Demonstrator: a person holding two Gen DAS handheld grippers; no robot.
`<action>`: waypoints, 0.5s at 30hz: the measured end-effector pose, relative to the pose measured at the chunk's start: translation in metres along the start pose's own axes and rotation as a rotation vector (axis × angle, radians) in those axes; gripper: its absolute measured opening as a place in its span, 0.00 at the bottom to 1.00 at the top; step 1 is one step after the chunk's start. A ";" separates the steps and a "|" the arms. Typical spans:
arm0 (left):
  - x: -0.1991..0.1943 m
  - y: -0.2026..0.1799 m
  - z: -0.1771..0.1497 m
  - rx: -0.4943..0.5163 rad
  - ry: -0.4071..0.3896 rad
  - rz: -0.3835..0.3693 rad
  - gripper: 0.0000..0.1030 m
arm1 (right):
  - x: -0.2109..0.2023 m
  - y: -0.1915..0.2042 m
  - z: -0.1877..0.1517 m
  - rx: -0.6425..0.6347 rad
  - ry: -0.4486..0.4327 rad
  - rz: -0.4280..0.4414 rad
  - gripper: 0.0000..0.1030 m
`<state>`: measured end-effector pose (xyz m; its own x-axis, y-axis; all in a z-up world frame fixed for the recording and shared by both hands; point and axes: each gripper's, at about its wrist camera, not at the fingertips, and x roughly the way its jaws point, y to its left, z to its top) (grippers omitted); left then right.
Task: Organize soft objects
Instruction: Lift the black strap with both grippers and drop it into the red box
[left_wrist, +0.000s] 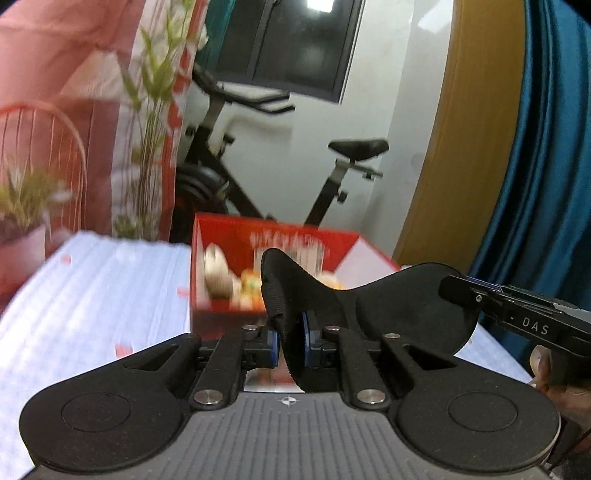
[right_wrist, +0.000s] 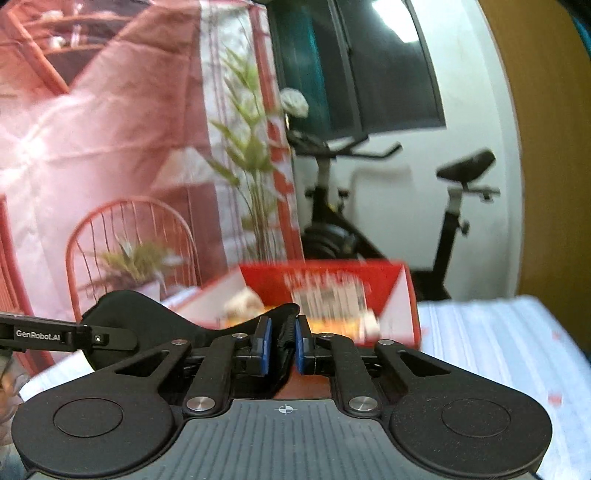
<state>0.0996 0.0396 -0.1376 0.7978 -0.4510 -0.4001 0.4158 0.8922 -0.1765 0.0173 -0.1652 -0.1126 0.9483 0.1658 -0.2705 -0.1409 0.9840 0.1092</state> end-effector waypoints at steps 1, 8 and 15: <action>0.004 -0.001 0.010 0.009 -0.008 -0.002 0.12 | 0.003 0.000 0.009 -0.007 -0.011 0.005 0.11; 0.049 -0.007 0.054 0.072 -0.013 0.015 0.12 | 0.046 -0.004 0.061 -0.092 -0.024 0.002 0.11; 0.109 -0.015 0.070 0.121 0.085 0.025 0.12 | 0.108 -0.009 0.072 -0.181 0.046 -0.072 0.11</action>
<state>0.2106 -0.0245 -0.1159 0.7708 -0.4205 -0.4787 0.4500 0.8911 -0.0581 0.1413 -0.1608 -0.0741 0.9445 0.0934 -0.3148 -0.1260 0.9884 -0.0848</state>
